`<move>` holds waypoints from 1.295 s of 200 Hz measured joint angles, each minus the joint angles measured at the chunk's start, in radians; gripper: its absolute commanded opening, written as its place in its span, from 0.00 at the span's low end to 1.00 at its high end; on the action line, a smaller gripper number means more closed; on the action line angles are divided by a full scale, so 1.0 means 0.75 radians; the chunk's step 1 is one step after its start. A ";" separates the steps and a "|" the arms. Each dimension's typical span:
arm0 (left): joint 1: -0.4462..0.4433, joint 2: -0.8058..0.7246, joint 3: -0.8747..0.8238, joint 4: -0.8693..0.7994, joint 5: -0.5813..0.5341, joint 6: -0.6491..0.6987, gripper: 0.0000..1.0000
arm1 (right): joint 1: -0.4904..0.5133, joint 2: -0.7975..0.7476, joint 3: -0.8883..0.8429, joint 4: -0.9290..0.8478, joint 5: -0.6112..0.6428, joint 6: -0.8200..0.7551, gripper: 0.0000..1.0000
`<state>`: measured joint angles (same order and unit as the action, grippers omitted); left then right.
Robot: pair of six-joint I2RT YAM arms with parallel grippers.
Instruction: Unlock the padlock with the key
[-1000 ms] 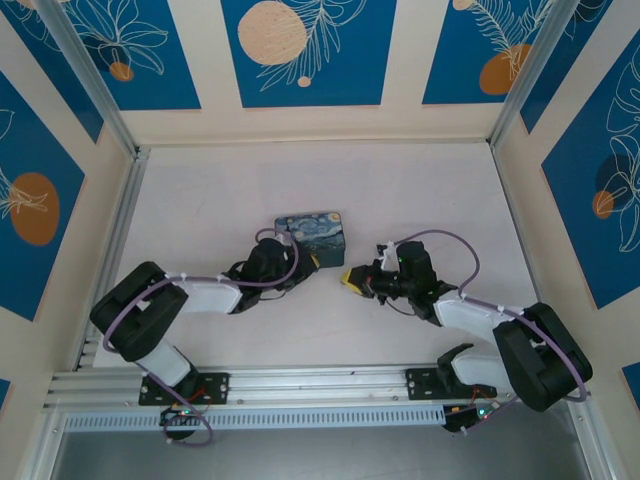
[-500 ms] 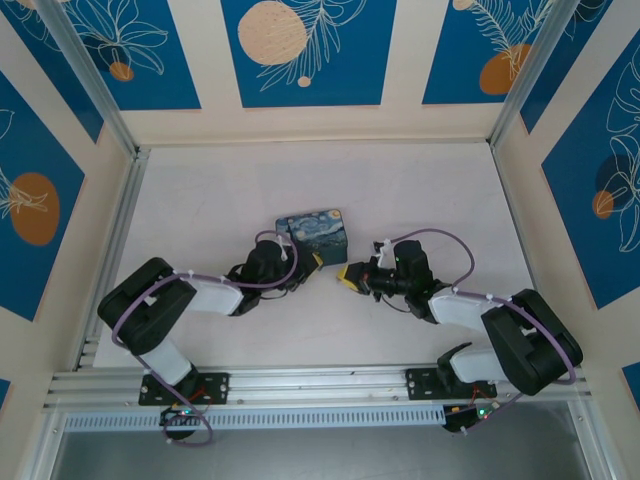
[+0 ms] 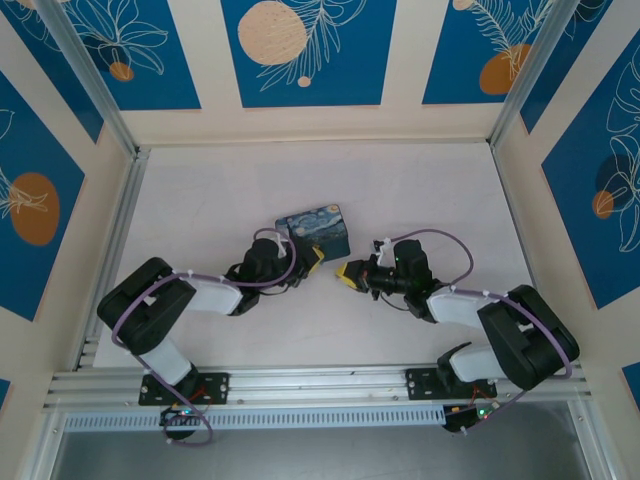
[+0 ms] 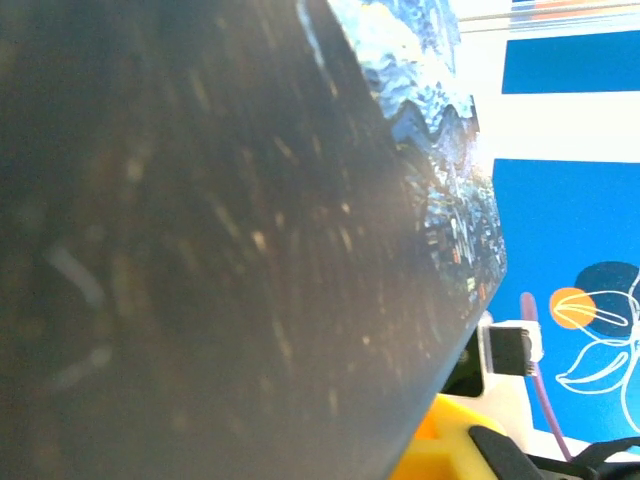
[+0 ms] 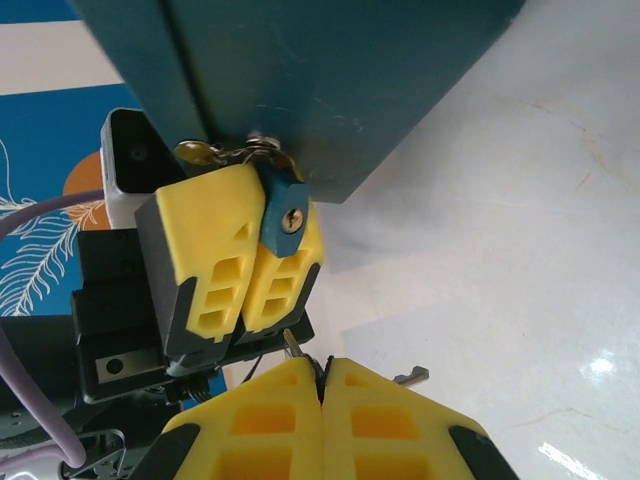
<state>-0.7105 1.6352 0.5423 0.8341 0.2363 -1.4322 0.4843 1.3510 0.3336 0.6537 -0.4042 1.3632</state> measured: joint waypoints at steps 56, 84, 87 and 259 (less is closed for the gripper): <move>0.005 -0.005 -0.007 0.090 0.026 -0.002 0.00 | -0.021 0.048 0.000 0.119 0.005 0.103 0.00; 0.005 -0.006 -0.008 0.122 0.058 0.002 0.00 | -0.036 0.050 0.000 0.147 0.005 0.125 0.00; 0.005 -0.006 -0.008 0.125 0.061 0.002 0.00 | -0.036 0.050 0.000 0.150 0.005 0.129 0.00; 0.005 0.034 -0.024 0.268 0.077 -0.110 0.00 | -0.045 0.060 0.000 0.209 0.065 0.197 0.00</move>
<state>-0.7067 1.6604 0.5243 1.0348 0.2943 -1.5150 0.4503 1.3960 0.3336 0.8101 -0.3553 1.5112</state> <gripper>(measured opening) 0.093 0.050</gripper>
